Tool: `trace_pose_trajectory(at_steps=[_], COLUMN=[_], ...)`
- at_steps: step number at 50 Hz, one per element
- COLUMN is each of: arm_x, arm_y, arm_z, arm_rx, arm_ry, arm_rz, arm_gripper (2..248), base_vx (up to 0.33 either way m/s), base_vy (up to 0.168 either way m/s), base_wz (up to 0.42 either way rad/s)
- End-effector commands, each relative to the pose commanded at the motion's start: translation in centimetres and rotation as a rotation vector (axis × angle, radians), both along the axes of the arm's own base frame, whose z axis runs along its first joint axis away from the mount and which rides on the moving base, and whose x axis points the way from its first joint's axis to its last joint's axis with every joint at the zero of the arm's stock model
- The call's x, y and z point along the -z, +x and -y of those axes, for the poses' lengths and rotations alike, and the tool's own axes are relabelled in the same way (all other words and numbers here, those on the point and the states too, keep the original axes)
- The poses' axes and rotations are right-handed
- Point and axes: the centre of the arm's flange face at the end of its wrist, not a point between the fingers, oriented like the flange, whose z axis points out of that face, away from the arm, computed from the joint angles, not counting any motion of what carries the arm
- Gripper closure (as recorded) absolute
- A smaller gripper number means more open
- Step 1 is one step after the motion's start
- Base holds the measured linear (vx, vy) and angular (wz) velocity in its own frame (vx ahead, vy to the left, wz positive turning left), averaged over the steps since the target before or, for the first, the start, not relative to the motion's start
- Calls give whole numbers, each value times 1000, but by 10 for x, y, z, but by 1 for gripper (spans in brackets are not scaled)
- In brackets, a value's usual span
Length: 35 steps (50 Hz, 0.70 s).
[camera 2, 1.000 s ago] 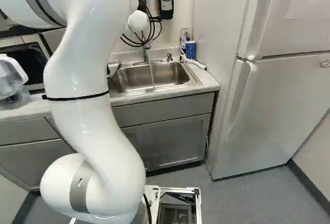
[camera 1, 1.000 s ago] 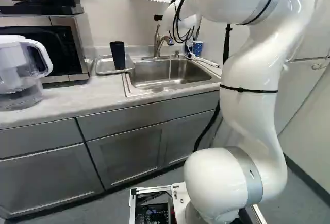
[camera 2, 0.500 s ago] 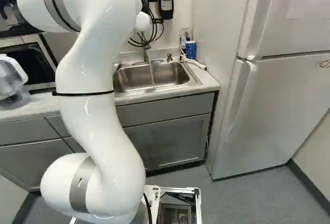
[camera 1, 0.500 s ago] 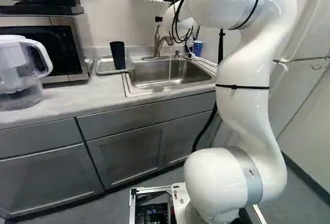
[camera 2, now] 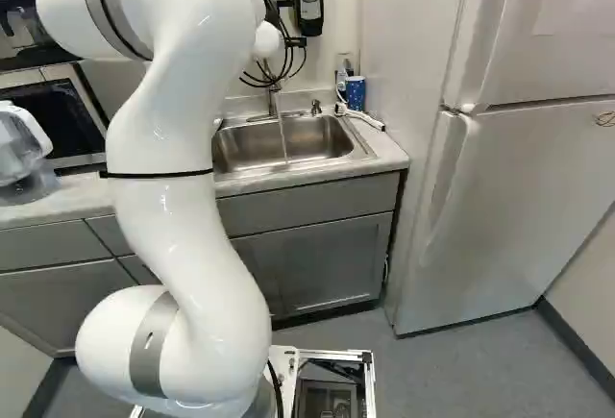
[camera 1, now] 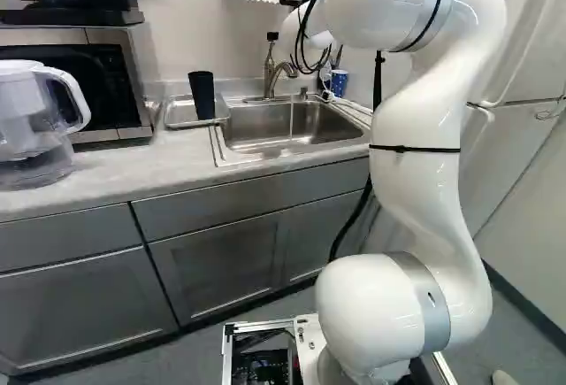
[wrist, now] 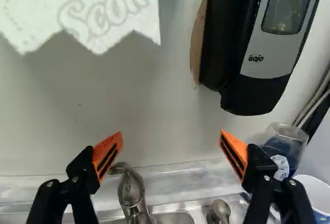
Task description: Rinse the cup and place it in the tray
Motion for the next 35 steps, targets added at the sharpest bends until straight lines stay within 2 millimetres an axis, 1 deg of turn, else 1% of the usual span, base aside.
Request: trace_pose_trajectory(at_steps=[24, 35], arm_x=[3, 4], arm_y=[0, -4], arm_z=[1, 1], arm_rx=[9, 14], arm_ry=[-5, -7], arm_rz=[-35, -55], arm_gripper=[3, 3], base_vx=[0, 0], base_vy=[0, 0], base_wz=[0, 0])
